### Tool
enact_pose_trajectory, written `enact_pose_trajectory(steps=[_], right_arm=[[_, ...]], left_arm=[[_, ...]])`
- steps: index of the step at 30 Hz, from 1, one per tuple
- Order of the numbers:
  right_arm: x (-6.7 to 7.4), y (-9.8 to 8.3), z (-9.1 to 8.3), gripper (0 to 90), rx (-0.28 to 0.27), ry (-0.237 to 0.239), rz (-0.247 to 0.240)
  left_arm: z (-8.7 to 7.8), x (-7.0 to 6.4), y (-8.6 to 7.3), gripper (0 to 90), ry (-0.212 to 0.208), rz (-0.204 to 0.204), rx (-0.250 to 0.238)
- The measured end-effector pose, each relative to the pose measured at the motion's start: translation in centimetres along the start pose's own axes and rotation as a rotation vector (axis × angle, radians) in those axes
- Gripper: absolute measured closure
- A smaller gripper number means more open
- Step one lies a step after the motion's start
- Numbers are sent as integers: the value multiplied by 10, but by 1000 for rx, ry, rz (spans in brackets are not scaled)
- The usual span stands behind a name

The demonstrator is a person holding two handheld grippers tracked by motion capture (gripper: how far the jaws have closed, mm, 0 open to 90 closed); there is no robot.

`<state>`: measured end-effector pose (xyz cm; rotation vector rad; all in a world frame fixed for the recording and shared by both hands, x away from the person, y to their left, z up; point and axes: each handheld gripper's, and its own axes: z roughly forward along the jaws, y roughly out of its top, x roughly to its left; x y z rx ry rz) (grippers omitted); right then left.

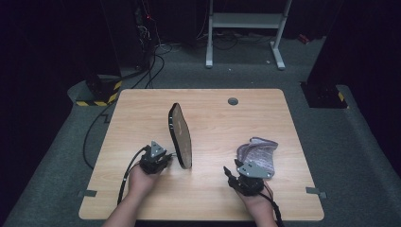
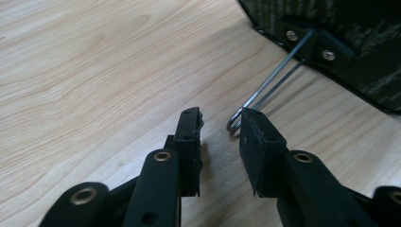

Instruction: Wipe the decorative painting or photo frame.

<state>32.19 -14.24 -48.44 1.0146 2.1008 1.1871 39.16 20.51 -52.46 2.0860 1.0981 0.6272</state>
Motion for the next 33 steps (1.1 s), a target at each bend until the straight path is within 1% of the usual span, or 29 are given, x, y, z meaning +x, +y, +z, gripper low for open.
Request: enact_pose_trajectory(steps=[2,4,5,6,7,8,9,10,11,13,15,17,20,22,26,28,31,33], right_arm=[[4,1,4,519,3,20,-12],[11,3,10,524,3,46,-27],[13,4,12,524,2,55,-30],[16,6,15,522,0,68,-35],[21,8,19,518,-3,85,-43],[24,10,23,511,-2,97,-47],[26,11,26,503,1,104,-52],[29,13,30,497,4,110,-56],[31,15,34,494,6,113,-65],[33,18,40,492,8,115,-62],[31,21,44,492,4,112,-53],[29,22,46,491,6,109,-42],[27,22,47,490,10,100,-41],[26,21,46,490,11,94,-43],[24,19,44,490,12,86,-38],[22,18,43,490,16,81,-35],[19,16,41,490,15,74,-30],[18,16,41,490,17,72,-26]], left_arm=[[-3,0,-1,679,3,9,6],[-7,-1,-3,652,-25,12,-14],[-11,-3,-4,634,-48,5,-37],[-17,-6,-4,612,-74,7,-68],[-23,-10,-5,586,-91,14,-88],[-27,-13,-6,565,-99,17,-105],[-32,-17,-7,541,-121,19,-123],[-38,-22,-8,514,-136,29,-136],[-43,-29,-10,483,-138,39,-155],[-51,-39,-11,415,-140,48,-176],[-56,-48,-10,374,-166,29,-200],[-60,-56,-7,347,-182,23,-217],[-61,-63,0,337,-177,8,-235],[-60,-63,5,338,-194,-17,-246],[-55,-62,10,350,-214,-42,-254],[-53,-61,10,371,-216,-40,-250],[-54,-59,9,391,-211,-31,-254],[-56,-58,7,414,-208,-36,-254]])
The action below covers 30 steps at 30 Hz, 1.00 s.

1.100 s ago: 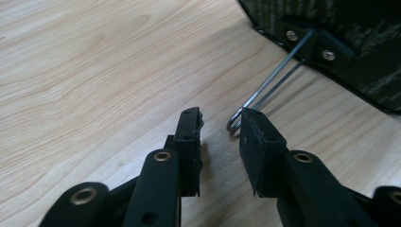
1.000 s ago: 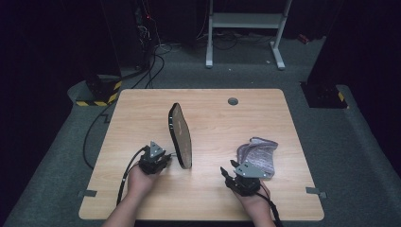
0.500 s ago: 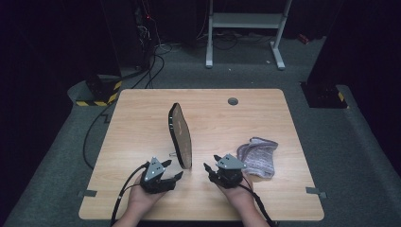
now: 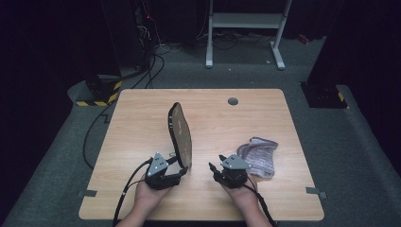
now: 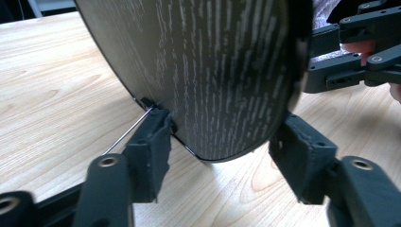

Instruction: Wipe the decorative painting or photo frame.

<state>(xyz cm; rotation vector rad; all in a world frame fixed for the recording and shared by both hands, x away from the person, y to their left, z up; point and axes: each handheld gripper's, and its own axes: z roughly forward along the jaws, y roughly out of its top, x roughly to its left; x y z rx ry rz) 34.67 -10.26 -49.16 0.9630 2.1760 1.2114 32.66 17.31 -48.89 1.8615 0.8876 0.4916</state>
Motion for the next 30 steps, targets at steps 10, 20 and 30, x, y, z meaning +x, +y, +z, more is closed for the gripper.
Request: enact_pose_trajectory(steps=[10,20,30], right_arm=[[4,3,4,491,-1,15,-7],[6,8,15,491,3,42,-15],[8,8,17,491,7,46,-20]], left_arm=[[-14,9,-12,468,49,1,15],[-26,27,-22,529,113,-40,16],[-33,46,-28,586,119,-102,30]])
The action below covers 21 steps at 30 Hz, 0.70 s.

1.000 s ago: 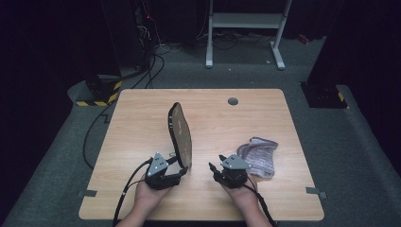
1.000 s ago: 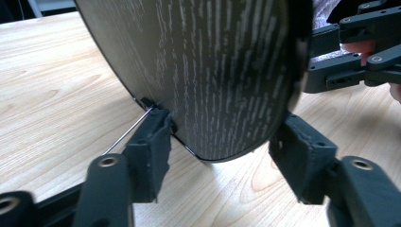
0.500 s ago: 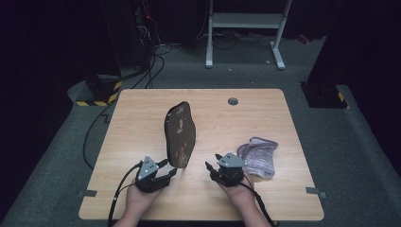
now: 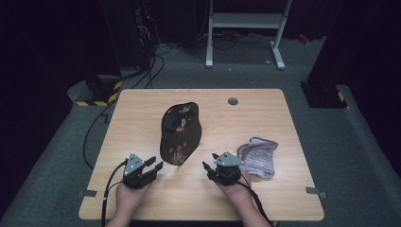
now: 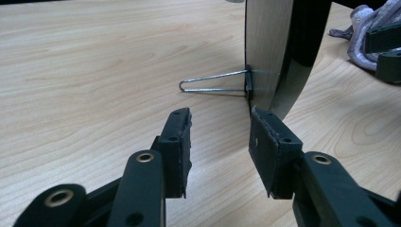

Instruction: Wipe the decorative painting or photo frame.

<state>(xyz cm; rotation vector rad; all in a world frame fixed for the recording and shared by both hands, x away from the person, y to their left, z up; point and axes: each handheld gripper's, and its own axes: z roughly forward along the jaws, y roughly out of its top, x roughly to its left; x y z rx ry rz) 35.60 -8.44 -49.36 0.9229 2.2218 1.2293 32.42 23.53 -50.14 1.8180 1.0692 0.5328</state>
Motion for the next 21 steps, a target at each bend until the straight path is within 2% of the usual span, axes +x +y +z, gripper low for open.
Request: enact_pose_trajectory(steps=[1,3,6,9,12,14,21], right_arm=[[0,0,0,491,0,-1,-1],[0,0,-1,491,1,-3,-1],[-1,-1,-1,491,0,-4,1],[0,-2,-2,491,4,-6,-3],[-1,-3,-4,491,2,-10,-3],[-2,-3,-4,491,2,-12,-4],[-1,-5,-4,491,9,-13,-2]], left_arm=[[1,-2,0,552,-25,7,10],[2,-12,2,474,-26,46,-11],[4,-18,11,435,-29,35,-54],[8,-15,15,509,-12,45,-58],[6,-6,14,579,-12,10,-71],[5,-1,14,616,12,-2,-76],[13,20,14,650,45,-73,-77]])
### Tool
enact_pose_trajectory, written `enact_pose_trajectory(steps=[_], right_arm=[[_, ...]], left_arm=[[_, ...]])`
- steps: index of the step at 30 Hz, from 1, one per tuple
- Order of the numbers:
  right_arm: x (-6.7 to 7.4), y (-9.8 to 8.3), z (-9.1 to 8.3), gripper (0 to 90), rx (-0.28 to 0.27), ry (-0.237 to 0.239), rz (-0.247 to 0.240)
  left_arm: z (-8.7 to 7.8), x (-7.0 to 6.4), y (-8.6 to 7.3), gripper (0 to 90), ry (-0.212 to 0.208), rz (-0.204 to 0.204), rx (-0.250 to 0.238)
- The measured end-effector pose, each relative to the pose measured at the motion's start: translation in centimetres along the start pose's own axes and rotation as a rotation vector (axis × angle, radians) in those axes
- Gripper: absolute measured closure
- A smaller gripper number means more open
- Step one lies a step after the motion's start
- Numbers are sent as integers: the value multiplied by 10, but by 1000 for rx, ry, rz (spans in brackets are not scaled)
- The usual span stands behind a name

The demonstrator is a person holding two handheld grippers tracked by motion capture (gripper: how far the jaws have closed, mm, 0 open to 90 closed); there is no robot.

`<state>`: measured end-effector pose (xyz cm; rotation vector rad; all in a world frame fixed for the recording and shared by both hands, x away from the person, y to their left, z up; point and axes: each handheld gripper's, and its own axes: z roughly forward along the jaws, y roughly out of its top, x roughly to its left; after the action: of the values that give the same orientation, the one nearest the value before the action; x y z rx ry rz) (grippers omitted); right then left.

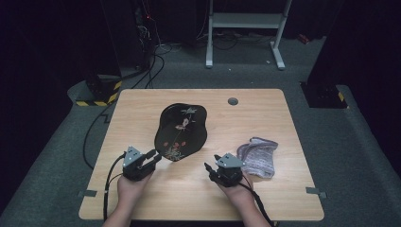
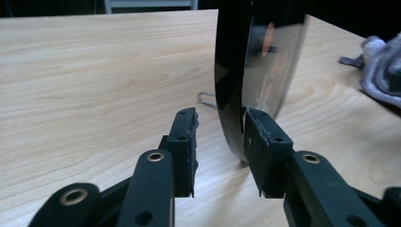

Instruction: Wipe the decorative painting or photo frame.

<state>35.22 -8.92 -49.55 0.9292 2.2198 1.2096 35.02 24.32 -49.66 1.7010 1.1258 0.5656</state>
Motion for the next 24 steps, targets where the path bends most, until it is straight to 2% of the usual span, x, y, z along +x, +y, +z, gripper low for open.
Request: enact_pose_trajectory(steps=[11,18,21,24], right_arm=[[-1,-5,-5,491,10,-17,8],[-4,-13,-19,491,6,-48,20],[-7,-18,-26,491,7,-66,37],[-11,-21,-33,491,6,-81,47]], left_arm=[[15,9,4,665,21,-38,-7],[27,11,7,667,45,-47,-7],[32,14,8,667,43,-65,-14],[32,13,10,649,41,-58,-18]])
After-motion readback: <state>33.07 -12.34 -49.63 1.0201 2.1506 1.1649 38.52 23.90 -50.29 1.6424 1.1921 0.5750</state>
